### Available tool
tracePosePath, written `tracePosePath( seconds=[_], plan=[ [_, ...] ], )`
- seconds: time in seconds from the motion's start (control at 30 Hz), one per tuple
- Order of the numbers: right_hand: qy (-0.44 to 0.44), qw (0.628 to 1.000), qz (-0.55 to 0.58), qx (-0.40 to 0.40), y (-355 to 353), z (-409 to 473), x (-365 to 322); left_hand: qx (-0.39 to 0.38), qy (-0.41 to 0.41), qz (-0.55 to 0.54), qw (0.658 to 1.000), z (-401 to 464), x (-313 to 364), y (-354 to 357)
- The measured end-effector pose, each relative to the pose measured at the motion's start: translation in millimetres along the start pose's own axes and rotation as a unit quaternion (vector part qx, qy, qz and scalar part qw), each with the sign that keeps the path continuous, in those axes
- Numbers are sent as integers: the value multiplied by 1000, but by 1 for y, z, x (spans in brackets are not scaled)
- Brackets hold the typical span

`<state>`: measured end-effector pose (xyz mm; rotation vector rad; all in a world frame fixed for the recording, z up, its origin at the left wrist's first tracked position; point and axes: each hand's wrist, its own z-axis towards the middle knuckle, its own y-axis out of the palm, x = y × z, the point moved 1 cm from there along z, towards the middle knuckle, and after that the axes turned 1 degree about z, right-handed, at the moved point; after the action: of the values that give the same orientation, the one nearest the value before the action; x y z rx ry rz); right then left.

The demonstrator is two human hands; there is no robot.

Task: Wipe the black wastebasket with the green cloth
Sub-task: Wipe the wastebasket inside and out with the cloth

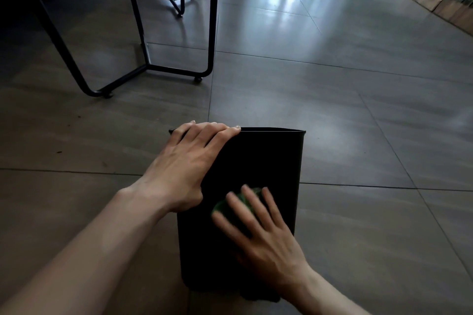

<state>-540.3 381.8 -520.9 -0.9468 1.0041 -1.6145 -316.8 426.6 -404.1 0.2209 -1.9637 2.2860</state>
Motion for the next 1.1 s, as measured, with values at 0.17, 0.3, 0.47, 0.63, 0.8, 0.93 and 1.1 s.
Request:
tracePosePath(
  seconds=[0.17,0.3,0.47,0.63,0.8,0.93,1.1],
  plan=[
    [-177,983,-43,-14,-10,-39,25,-4,4,-2,1000,0,-1,1],
    [48,996,48,53,-54,-20,72,-14,6,-6,1000,2,-3,1],
    [483,745,370,272,-123,37,144,-17,17,-6,1000,3,-1,-1],
    [549,564,582,204,-145,57,183,-8,8,-42,999,1,-1,-4],
    [465,766,444,14,-137,64,180,-1,-42,-93,995,-4,-14,-4],
    [319,862,352,-177,-129,69,175,7,-82,-138,987,-9,-29,-10],
    [201,900,301,-243,-130,83,164,-2,-86,-172,981,-17,-41,-17]
  ],
)
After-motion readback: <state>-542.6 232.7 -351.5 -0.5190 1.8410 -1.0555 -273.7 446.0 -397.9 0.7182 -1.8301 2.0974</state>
